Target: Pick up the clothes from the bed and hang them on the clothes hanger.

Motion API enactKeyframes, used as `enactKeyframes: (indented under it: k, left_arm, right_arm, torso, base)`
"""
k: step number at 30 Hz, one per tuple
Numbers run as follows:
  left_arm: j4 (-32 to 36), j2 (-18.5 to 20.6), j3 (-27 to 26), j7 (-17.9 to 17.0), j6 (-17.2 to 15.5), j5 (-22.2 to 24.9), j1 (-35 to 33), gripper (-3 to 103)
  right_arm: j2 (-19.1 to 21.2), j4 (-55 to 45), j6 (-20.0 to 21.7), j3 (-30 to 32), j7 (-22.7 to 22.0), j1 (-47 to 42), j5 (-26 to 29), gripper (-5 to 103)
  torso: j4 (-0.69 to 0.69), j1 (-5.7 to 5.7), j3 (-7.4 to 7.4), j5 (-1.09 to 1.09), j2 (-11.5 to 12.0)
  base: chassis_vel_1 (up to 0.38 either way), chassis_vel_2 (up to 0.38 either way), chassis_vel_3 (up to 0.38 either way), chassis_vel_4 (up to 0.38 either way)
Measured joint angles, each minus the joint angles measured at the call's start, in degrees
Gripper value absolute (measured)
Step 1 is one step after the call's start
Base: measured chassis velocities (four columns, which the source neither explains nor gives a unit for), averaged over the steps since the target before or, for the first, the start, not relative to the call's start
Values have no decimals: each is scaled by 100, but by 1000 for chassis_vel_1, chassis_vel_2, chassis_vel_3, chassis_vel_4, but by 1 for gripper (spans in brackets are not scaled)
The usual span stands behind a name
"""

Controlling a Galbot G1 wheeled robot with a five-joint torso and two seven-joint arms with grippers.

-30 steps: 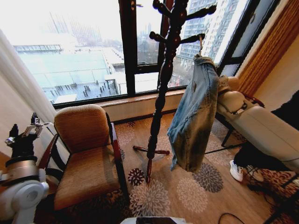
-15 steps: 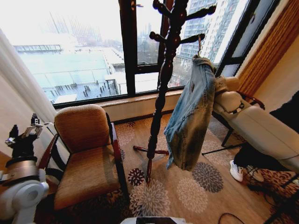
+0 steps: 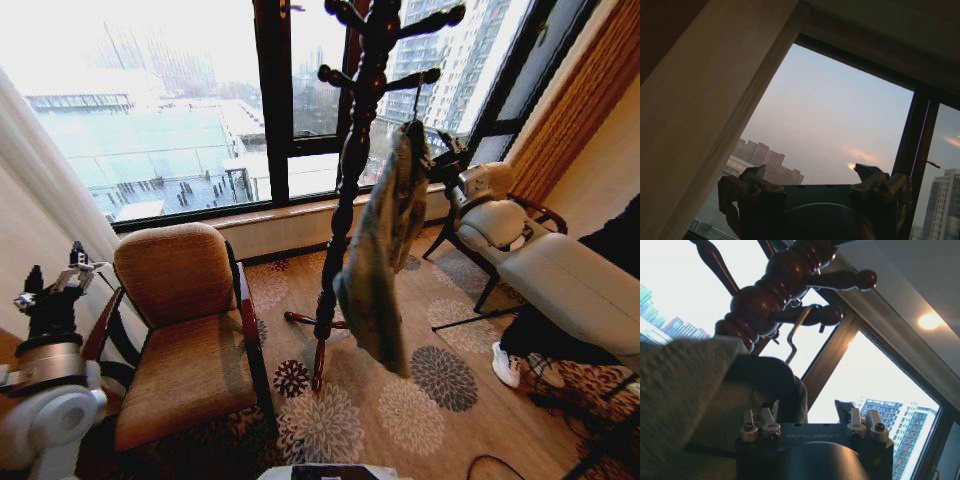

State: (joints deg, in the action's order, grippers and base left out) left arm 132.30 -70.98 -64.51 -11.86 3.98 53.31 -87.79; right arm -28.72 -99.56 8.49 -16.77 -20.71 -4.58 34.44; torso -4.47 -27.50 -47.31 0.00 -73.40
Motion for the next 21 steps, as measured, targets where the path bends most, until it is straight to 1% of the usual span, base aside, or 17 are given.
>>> enactKeyframes:
  k: [2,3,4,5,6,7,9,11,13,15,16,17,18,20,21]
  left_arm:
    - [3,1,-5,0,0,2,-6,100]
    - [14,1,-8,-2,1,6,-14,100]
    - [21,0,-9,-2,1,7,-17,100]
    - [21,0,-9,-2,1,7,-17,100]
    - [32,-3,-9,-4,2,7,-21,100]
    - [42,-5,-9,-6,1,7,-23,100]
    - [72,-9,-10,-15,1,9,-32,100]
    - [77,-9,-12,-16,1,9,-34,100]
    - [103,-10,-20,-20,1,10,-47,100]
    - [135,-17,-25,-24,-3,11,-62,100]
    - [135,-17,-25,-24,-3,11,-62,100]
    - [141,-20,-27,-26,-5,11,-67,100]
    - [155,-24,-30,-30,-9,11,-79,100]
    - [167,-34,-33,-43,-11,-10,-101,100]
    - [167,-34,-33,-43,-11,-10,-101,100]
  right_arm:
    - [23,-74,16,19,-36,-20,34,66]
    - [76,-224,42,63,-106,-72,106,77]
    - [106,-310,53,94,-147,-110,147,82]
    - [106,-310,53,94,-147,-110,147,82]
    - [136,-396,61,136,-199,-157,201,88]
    - [156,-455,62,172,-238,-194,261,88]
    - [193,-654,-7,318,-339,-337,548,97]
    - [197,-687,-47,343,-350,-359,613,99]
    - [209,-835,-286,464,-366,-452,909,100]
    - [199,-1026,-650,671,-304,-554,1244,100]
    - [199,-1026,-650,671,-304,-554,1244,100]
    - [185,-1094,-788,747,-273,-586,1354,100]
    - [139,-1262,-1025,914,-240,-649,1620,100]
    - [44,-1525,-1188,1188,-287,-741,2011,100]
    - [44,-1525,-1188,1188,-287,-741,2011,100]
  torso:
    - [0,0,0,0,0]
    - [0,-1,0,0,0]
    - [0,-1,0,0,0]
    - [0,-1,0,0,0]
    - [0,-1,0,0,0]
    - [0,-1,0,0,0]
    - [0,0,0,0,-1]
    - [-1,0,0,0,-1]
    - [0,1,0,0,-1]
    - [0,0,0,0,-1]
    - [0,0,0,0,-1]
    - [0,0,0,0,-1]
    - [0,0,0,0,-1]
    - [1,0,0,-1,-2]
    - [1,0,0,-1,-2]
  base:
    - [0,0,0,0]
    - [0,0,0,0]
    - [0,0,0,0]
    - [0,0,0,0]
    - [0,0,0,0]
    - [0,0,0,0]
    - [0,0,0,0]
    - [0,0,0,0]
    - [0,0,0,0]
    - [0,0,0,0]
    - [0,0,0,0]
    - [0,0,0,0]
    - [0,0,0,0]
    - [0,0,0,0]
    - [0,0,0,0]
